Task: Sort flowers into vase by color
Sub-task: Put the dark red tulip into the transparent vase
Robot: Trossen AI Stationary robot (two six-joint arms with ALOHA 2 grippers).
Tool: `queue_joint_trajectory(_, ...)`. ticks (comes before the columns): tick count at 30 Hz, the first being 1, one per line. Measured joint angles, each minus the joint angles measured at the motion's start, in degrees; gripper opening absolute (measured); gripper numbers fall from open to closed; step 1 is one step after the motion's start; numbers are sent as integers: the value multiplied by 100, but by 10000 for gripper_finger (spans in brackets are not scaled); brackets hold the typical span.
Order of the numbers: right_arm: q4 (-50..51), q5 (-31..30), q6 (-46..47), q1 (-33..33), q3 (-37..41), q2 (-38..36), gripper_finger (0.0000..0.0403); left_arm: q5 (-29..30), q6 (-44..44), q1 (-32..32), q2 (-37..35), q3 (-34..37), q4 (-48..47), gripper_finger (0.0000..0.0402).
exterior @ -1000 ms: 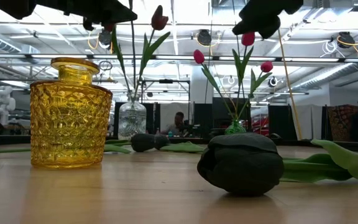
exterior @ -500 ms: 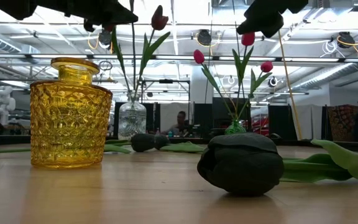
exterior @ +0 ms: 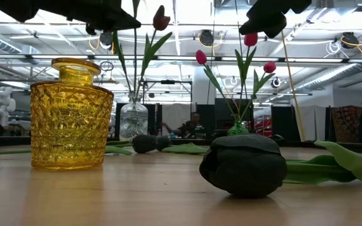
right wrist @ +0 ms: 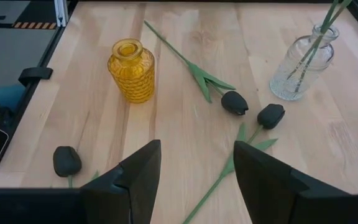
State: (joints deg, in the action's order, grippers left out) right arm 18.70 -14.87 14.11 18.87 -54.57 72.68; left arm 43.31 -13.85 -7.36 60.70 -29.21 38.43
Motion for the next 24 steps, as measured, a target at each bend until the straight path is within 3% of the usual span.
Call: queue_joint_trajectory(24, 3, 0, 2, 0, 0, 3, 194, -1, 174, 177, 280, 64, -192, 11)
